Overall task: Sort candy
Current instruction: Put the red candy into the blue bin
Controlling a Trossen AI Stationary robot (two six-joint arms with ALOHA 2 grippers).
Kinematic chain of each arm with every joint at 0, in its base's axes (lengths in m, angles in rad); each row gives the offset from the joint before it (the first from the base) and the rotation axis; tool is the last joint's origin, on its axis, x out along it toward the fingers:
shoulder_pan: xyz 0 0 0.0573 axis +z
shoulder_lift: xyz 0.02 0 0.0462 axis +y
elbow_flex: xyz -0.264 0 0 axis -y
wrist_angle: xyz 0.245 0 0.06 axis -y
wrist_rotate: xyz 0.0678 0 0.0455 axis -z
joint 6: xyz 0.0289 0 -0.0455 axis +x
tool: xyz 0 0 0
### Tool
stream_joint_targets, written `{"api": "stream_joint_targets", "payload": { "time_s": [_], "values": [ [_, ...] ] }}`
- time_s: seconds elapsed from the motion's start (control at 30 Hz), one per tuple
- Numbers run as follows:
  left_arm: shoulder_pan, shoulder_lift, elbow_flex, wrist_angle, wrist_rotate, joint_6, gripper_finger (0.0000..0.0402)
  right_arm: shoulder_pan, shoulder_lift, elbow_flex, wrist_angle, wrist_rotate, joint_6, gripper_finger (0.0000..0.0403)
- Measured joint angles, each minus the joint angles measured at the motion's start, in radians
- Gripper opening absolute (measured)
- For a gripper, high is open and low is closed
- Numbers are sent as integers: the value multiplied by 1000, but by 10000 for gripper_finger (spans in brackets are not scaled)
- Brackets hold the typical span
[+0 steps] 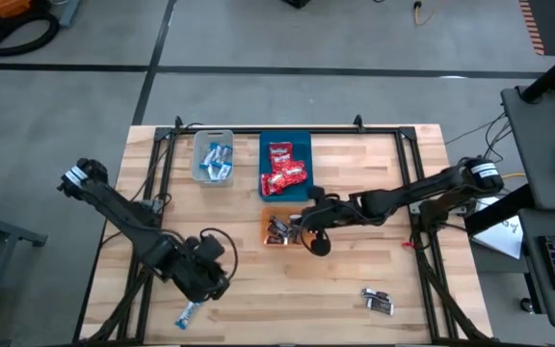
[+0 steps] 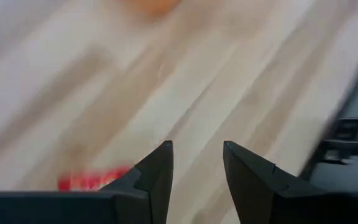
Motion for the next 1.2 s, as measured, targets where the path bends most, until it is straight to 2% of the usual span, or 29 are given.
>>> {"api": "stream_joint_targets", "payload": {
  "time_s": [0.17, 0.27, 0.47, 0.57, 0.77, 1.03, 1.2],
  "values": [
    [-3, 101, -15, -143, 174, -279, 140, 6, -61, -15, -73, 0, 35, 9],
    [-7, 169, 1, -209, 250, -313, 144, 13, -85, -17, -77, 0, 50, 9],
    [-14, 271, 67, -224, 242, -269, 146, 20, -99, -17, -72, 0, 49, 9],
    [-14, 315, 84, -229, 271, -261, 151, 20, -99, -17, -72, 0, 49, 9],
    [-14, 395, 75, -243, 277, -249, 180, 24, -99, -17, -72, 0, 58, 9],
    [-14, 429, 68, -238, 302, -249, 216, 44, -99, -17, -74, 0, 74, 9],
    [-14, 429, 49, -215, 301, -241, 221, 59, -99, -17, -75, 0, 75, 9]
  ]
}}
